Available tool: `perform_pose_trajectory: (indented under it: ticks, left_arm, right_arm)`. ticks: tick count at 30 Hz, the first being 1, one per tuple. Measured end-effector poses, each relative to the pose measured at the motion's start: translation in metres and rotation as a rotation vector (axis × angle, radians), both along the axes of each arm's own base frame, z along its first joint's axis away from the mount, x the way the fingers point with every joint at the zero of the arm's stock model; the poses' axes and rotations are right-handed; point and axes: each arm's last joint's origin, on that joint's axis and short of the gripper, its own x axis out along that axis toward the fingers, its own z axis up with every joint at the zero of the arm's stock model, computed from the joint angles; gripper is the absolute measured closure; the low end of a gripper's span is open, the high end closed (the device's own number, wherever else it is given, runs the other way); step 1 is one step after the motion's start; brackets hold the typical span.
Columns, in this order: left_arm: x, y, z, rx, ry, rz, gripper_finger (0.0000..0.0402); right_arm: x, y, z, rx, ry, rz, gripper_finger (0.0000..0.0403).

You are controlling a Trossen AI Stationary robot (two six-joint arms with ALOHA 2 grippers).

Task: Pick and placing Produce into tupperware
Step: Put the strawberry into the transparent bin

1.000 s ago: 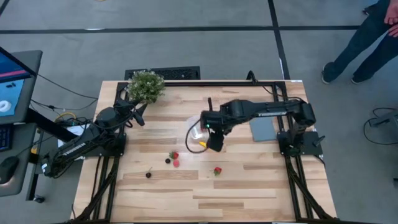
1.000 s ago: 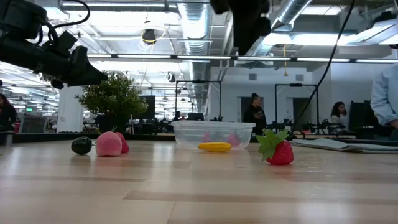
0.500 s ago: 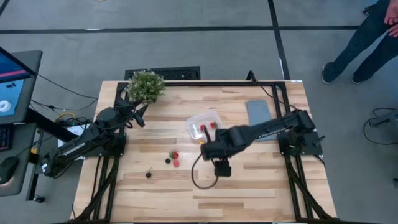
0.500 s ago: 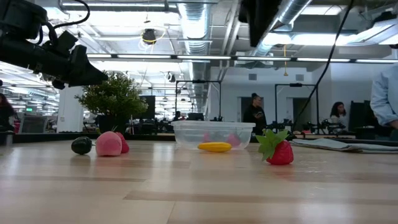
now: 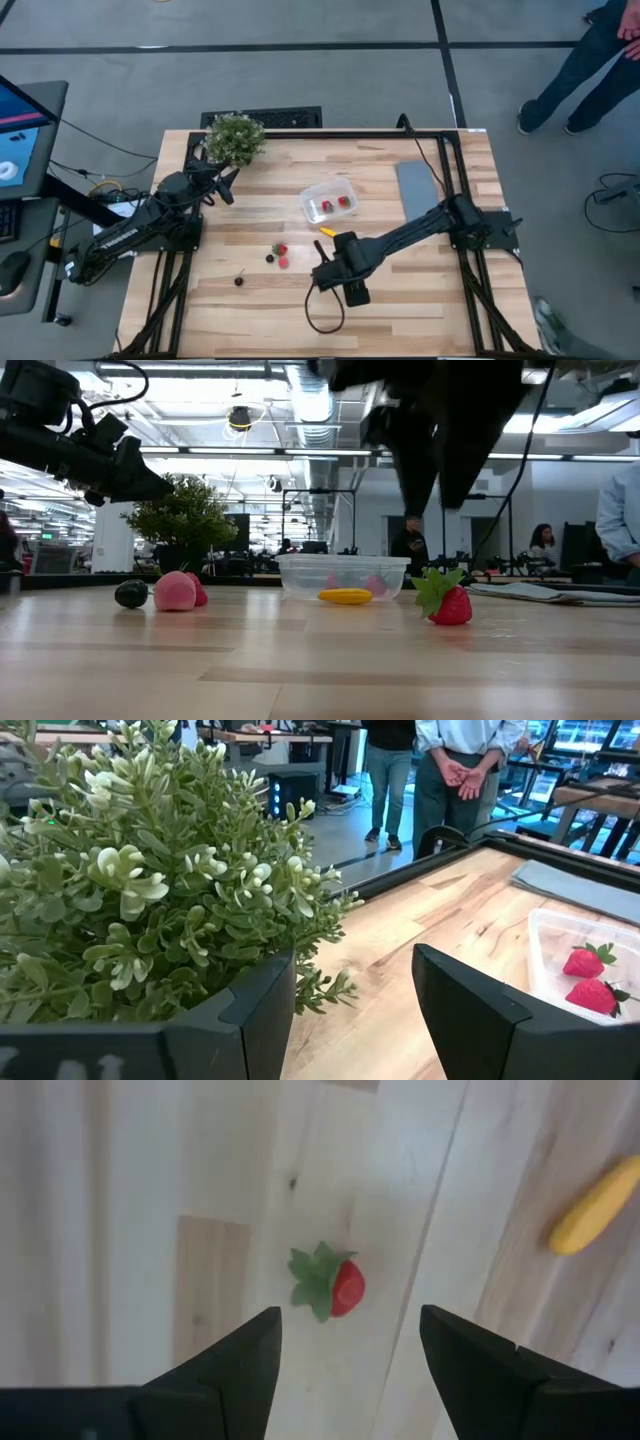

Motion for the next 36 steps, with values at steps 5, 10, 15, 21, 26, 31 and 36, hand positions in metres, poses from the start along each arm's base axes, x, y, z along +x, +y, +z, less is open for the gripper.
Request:
perform_pose_trajectory:
  ticks: [5,10,15,21,26,31,36]
  left_arm:
    - [0.0,0.0,0.0,-0.002,0.003,0.0,0.021]
    - [0.0,0.0,0.0,-0.002,0.003,0.0,0.021]
    - [0.0,0.0,0.0,-0.002,0.003,0.0,0.021]
    - [0.0,0.0,0.0,-0.002,0.003,0.0,0.021]
    - [0.0,0.0,0.0,-0.002,0.003,0.0,0.021]
    - [0.0,0.0,0.0,-0.002,0.003,0.0,0.021]
    - [0.0,0.0,0.0,-0.002,0.003,0.0,0.021]
  right_arm:
    - [0.005,0.005,-0.019,-0.01,0.028,0.033,0.0142]
    - [0.006,0.005,-0.028,-0.012,0.051,0.029,0.0142]
    - [0.003,0.0,-0.042,-0.013,0.057,-0.003,0.0143]
    - [-0.003,0.0,-0.059,0.034,0.078,-0.014,0.0143]
    - [-0.001,0.0,-0.063,0.047,0.048,-0.015,0.0143]
    - [0.001,-0.003,-0.063,0.05,0.04,-0.028,0.0143]
    - [0.001,-0.006,-0.063,0.044,0.054,-0.057,0.0154]
